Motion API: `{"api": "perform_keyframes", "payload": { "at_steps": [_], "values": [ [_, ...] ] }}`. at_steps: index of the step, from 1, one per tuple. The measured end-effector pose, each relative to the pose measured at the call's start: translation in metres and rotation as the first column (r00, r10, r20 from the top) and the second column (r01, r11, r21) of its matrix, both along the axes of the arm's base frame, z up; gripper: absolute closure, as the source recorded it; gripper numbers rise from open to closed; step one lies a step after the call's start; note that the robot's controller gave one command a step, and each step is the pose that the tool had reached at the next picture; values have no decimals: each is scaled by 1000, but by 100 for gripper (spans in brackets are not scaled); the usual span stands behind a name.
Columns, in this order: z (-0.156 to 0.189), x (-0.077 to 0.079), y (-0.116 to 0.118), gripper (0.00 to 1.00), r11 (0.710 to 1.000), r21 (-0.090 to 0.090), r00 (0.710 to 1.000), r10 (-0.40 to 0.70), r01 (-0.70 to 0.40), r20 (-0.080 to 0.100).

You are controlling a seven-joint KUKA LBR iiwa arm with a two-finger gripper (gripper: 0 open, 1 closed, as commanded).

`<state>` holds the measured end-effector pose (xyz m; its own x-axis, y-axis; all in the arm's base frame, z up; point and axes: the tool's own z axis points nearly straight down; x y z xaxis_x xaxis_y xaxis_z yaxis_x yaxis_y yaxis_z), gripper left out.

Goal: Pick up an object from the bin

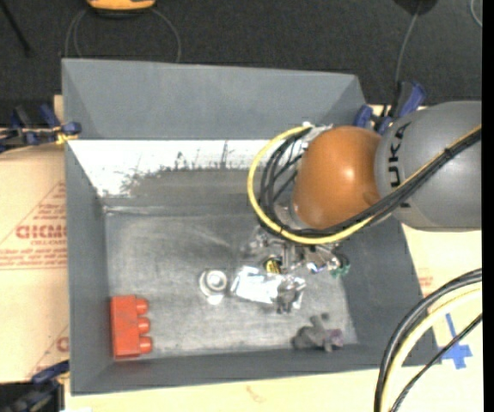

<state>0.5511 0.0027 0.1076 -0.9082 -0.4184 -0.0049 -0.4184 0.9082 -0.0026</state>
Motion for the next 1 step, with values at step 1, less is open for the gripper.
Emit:
{"api": "perform_keyframes", "payload": {
  "at_steps": [1],
  "values": [
    [-32,0,-15,0,996,3,996,94,-94,-2]
  ]
}}
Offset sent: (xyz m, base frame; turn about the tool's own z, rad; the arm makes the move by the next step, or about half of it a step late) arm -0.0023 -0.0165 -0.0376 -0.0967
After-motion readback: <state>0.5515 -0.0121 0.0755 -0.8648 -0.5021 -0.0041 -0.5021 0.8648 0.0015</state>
